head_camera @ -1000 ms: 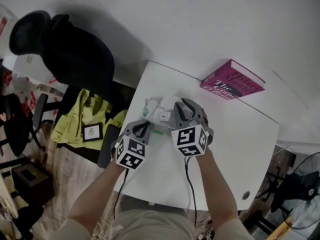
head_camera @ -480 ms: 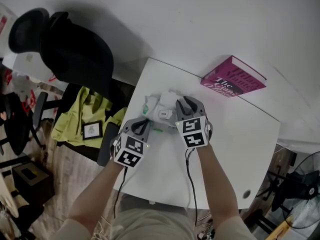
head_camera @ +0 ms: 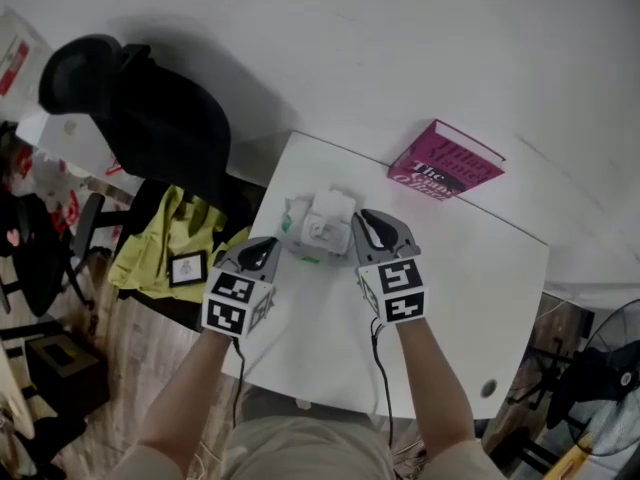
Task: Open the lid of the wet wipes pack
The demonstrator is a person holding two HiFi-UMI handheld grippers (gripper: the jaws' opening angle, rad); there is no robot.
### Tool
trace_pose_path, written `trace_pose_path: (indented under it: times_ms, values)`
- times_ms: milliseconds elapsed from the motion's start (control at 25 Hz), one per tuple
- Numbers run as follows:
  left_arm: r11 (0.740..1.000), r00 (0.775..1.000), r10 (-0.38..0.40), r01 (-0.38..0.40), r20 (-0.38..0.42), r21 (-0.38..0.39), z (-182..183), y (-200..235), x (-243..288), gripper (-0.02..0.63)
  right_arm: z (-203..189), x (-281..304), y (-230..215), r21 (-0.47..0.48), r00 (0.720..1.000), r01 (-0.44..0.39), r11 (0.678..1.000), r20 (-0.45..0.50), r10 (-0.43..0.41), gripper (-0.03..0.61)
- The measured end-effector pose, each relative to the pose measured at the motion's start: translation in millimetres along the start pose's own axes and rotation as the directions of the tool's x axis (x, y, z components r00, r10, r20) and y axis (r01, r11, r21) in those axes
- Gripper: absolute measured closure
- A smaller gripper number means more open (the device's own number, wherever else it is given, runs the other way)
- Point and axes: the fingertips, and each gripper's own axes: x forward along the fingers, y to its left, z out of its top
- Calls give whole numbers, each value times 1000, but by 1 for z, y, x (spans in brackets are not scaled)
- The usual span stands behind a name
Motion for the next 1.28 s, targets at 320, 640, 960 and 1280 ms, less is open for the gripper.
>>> trace_pose_path:
  times_ms: [320, 640, 960, 1280]
  values:
    - [994, 984, -18, -1, 175, 107, 88, -42, -77, 588, 69, -91, 22, 19, 983, -49, 999, 180, 45, 529]
    - [971, 952, 2, -75, 307, 226, 134, -79, -158, 588, 124, -189, 51, 26, 944, -81, 996, 322, 69, 534]
    - [957, 921, -13, -102, 389, 272, 147, -111, -218, 588, 146, -262, 72, -28, 911, -73, 997, 404, 78, 534]
    - [940, 914, -42, -101, 404, 325, 144, -147, -258, 588, 140, -311, 86, -22, 899, -77, 997, 430, 79, 551]
